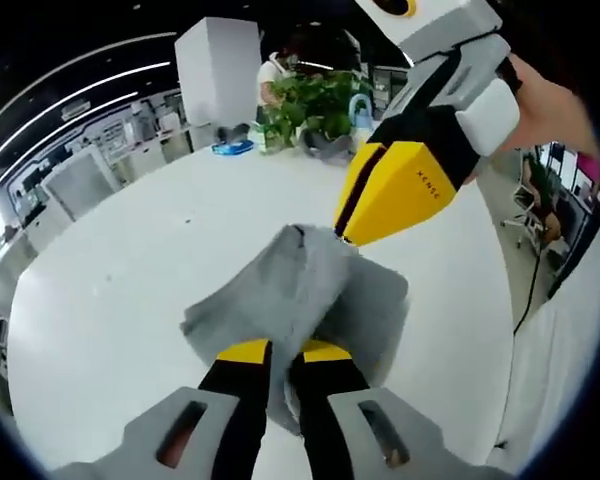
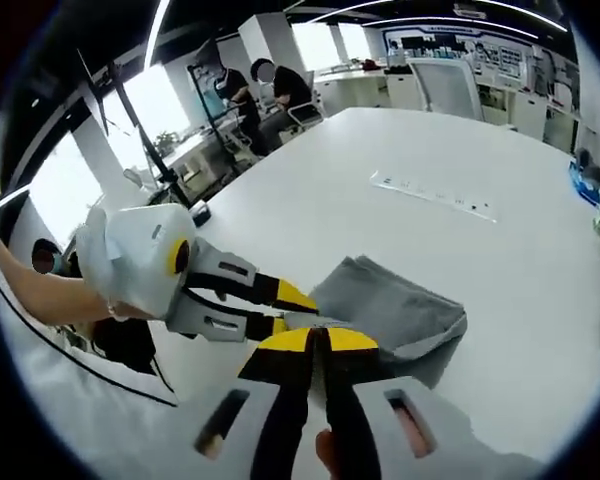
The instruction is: Fold the towel on the table until its edges align and the towel forms a compact rectangular stack.
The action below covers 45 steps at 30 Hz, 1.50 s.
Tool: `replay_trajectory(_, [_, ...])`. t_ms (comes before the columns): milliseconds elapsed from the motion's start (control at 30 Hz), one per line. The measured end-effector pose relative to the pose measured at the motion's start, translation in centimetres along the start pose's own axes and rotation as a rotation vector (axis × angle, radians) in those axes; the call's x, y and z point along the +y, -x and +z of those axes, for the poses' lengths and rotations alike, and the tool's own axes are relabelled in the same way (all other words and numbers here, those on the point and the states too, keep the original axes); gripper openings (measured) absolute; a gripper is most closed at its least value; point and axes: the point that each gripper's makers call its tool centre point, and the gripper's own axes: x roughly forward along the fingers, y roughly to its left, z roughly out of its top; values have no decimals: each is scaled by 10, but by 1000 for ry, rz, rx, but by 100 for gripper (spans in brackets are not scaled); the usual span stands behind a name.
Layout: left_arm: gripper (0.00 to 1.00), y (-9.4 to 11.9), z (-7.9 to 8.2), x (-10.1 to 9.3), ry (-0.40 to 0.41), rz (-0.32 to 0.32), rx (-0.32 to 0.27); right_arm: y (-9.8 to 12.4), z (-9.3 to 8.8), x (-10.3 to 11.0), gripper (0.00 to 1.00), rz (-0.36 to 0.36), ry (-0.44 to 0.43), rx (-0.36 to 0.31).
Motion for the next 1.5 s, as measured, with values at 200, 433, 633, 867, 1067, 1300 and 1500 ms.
replay_trajectory(200, [9, -6, -7, 13, 62, 5, 6, 1, -4, -17, 2, -19, -32, 1])
replay_trajectory(433, [8, -11, -17, 28, 118, 36, 26, -5, -22, -31, 2, -40, -51, 44])
replay_trajectory(633, [13, -4, -28, 44, 158, 79, 35, -15, -45, -47, 3, -86, -3, 120])
replay_trajectory(867, [17, 6, -30, 44, 194, 74, 8, -27, -70, -53, 5, -78, -45, 169])
replay_trajectory(1067, [18, 4, -25, 24, 104, 64, 4, -36, -83, -61, 6, -91, -54, 204])
replay_trajectory(1300, [20, -13, -38, 1, 3, -20, 46, -47, -94, -70, 5, -102, -101, 215])
replay_trajectory(1500, [20, -27, -38, 13, 82, -27, 62, -51, -92, -75, 3, -109, -129, 207])
